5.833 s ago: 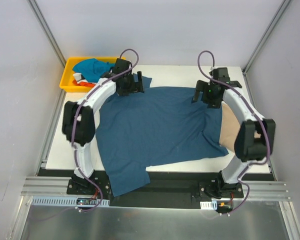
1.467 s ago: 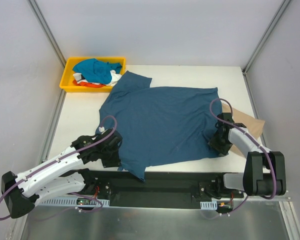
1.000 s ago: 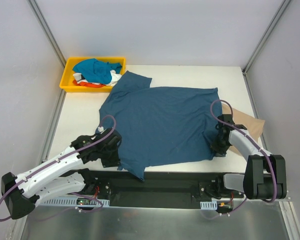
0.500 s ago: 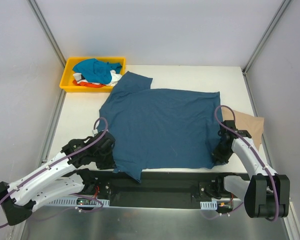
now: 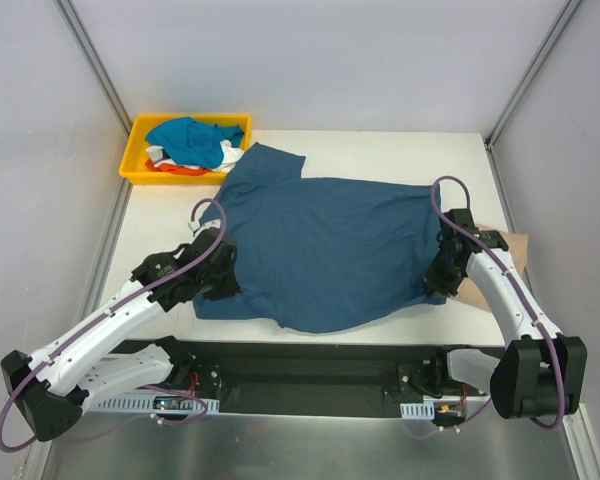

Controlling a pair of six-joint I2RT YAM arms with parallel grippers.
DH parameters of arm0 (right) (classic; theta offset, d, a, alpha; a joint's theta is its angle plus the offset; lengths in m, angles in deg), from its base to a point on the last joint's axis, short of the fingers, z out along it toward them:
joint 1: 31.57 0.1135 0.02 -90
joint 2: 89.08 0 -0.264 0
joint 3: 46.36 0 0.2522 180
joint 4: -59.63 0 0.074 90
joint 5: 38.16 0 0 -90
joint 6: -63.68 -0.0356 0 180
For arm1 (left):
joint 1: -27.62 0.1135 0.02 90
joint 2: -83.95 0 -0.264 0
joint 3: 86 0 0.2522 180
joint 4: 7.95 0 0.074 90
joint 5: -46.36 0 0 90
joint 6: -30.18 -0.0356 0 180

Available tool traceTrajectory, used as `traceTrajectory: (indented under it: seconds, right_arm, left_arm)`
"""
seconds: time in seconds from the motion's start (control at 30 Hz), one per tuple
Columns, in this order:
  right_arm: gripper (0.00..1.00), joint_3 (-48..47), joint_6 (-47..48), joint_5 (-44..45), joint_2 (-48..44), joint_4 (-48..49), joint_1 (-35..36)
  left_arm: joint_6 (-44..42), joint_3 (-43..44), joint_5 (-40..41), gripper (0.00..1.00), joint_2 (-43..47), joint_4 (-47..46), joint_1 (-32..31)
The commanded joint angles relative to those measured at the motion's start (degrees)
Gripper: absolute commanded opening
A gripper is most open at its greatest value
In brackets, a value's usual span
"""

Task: Fold and stack the t-shirts
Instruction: Fold the tshirt

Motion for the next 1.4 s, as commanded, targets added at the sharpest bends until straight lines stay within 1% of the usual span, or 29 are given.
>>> traceTrajectory:
  seconds: [0.0, 0.1, 0.23, 0.4, 0.57, 0.67, 0.73, 0.77, 0.8, 0.83, 0.87, 1.03, 1.1, 1.2, 1.37]
  right_arm:
    - [0.12, -6.7, 1.0, 0.9, 1.1, -2.9, 0.3]
    - [0.13, -10.1, 2.8, 0.8, 3.3, -3.3, 0.3]
    - [0.13, -16.9, 4.6, 0.8, 7.7, -3.8, 0.3]
    - [0.13, -22.5, 6.3, 1.2, 12.5, -3.7, 0.2]
    - [0.12, -27.1, 7.2, 0.9, 18.5, -2.7, 0.0]
    - [0.11, -29.3, 8.8, -1.1, 21.5, -2.5, 0.1]
    - [0.15, -28.0, 9.5, 0.3, 21.5, -2.9, 0.2]
    - [0.2, -27.2, 9.6, 0.9, 21.3, -2.9, 0.3]
    - [0.23, -25.8, 9.7, 2.3, 21.0, -2.8, 0.3]
    - [0.29, -25.4, 10.6, 2.8, 21.1, -2.8, 0.3]
    - [0.31, -25.3, 11.0, 3.1, 21.4, -2.9, 0.3]
    - [0.36, -28.0, 17.1, 8.7, 25.2, -1.3, 0.2]
    - [0.37, -29.2, 18.0, 11.0, 27.9, -2.2, 0.1]
    - [0.4, -30.2, 19.1, 12.3, 30.3, -1.8, 0.0]
    - [0.44, -31.3, 20.0, 12.1, 33.4, -0.1, -0.5]
  left_arm:
    - [-7.2, 3.6, 3.9, 0.0, -1.3, -5.5, 4.5]
    - [-9.9, 4.4, 4.6, 0.0, -1.5, -9.2, 6.6]
    - [-13.0, 6.7, 6.4, 0.0, -3.1, -12.6, 8.5]
    - [-16.1, 6.9, 7.0, 0.0, -6.3, -18.1, 11.8]
    - [-17.8, 7.4, 4.0, 0.0, -11.2, -21.4, 16.6]
    - [-18.0, 7.3, 2.7, 0.0, -13.5, -24.3, 18.4]
    - [-18.2, 7.2, 1.3, 0.0, -14.6, -25.7, 18.7]
    - [-18.8, 7.3, 0.2, 0.0, -15.6, -26.0, 18.8]
    - [-19.2, 7.3, -0.2, 0.0, -16.1, -26.1, 18.8]
    - [-19.4, 7.4, -0.3, 0.0, -16.8, -26.2, 18.8]
    - [-19.4, 7.3, -0.8, 0.0, -17.0, -26.2, 18.9]
    - [-19.6, 6.1, -2.6, 0.0, -17.0, -27.2, 18.9]
    - [-19.5, 5.5, -3.0, 0.0, -16.9, -27.4, 18.9]
    - [-19.0, 4.8, -2.9, 0.0, -16.8, -27.7, 18.9]
    - [-19.2, 4.6, -3.3, 0.0, -17.0, -28.0, 18.9]
